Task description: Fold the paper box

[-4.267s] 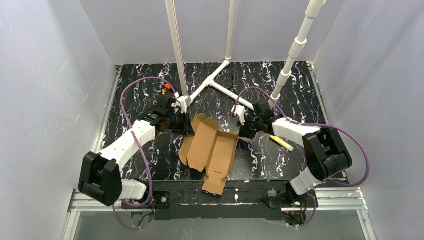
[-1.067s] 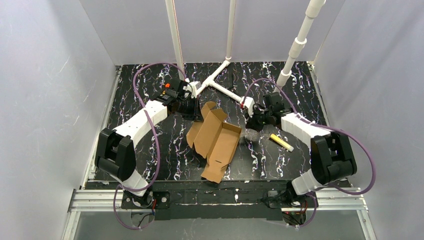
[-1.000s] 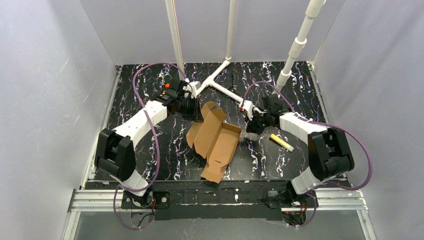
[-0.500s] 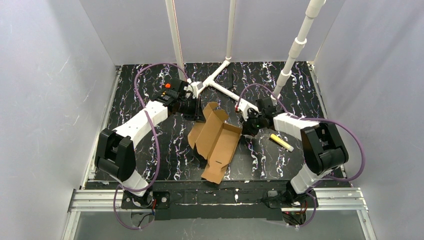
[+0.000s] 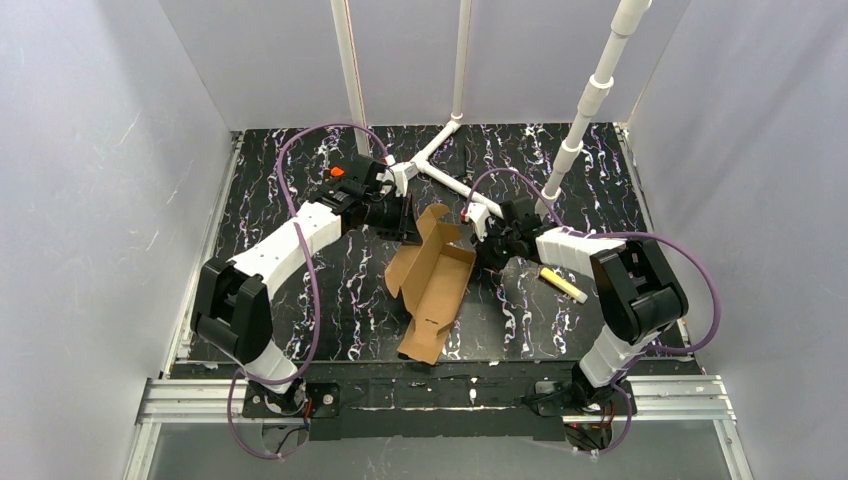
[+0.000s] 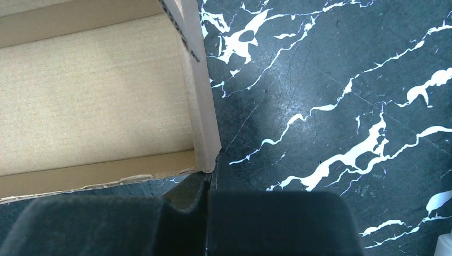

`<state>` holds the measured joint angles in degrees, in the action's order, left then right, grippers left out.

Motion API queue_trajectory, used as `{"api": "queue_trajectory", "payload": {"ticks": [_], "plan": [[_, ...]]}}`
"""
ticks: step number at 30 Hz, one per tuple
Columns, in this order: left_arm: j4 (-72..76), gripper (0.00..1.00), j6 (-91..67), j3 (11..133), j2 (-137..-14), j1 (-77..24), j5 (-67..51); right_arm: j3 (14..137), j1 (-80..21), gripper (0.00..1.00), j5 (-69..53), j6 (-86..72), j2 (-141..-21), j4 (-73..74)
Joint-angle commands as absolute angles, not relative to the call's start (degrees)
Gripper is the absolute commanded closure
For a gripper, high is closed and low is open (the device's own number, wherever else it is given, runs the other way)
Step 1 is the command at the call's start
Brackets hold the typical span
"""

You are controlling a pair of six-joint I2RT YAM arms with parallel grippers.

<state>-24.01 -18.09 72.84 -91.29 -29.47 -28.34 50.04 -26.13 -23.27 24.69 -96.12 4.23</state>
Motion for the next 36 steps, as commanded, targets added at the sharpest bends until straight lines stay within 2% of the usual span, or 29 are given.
{"api": "queue_trajectory", "payload": {"ticks": [1, 14, 19, 22, 24, 27, 36], "plan": [[-27.4, 1.00, -16.0, 74.4, -92.5, -30.1, -25.0, 53.1, -26.8, 0.99, -23.8, 28.0, -97.5, 6.2], [-29.3, 1.00, -16.0, 75.5, -91.5, -29.6, -18.3, 56.0, -24.1, 0.99, -26.8, 39.6, -96.8, 19.2], [-29.1, 1.00, -15.8, 76.0, -92.1, -29.6, -20.6, 55.4, -24.0, 0.99, -27.6, 36.7, -97.2, 16.5], [-28.4, 1.00, -15.4, 76.3, -93.0, -29.6, -24.6, 52.9, -24.1, 0.98, -29.2, 31.4, -97.0, 9.3], [-28.3, 1.00, -15.2, 76.7, -93.8, -29.9, -26.4, 51.6, -24.4, 0.95, -29.8, 28.7, -97.1, 4.8], [-28.5, 1.00, -15.1, 76.9, -94.1, -30.1, -25.9, 52.8, -24.6, 0.91, -30.7, 28.8, -97.3, 5.4], [-32.4, 1.00, -13.3, 79.1, -94.3, -29.3, -14.0, 61.4, -20.9, 0.89, -30.3, 48.7, -97.0, 30.9]]}}
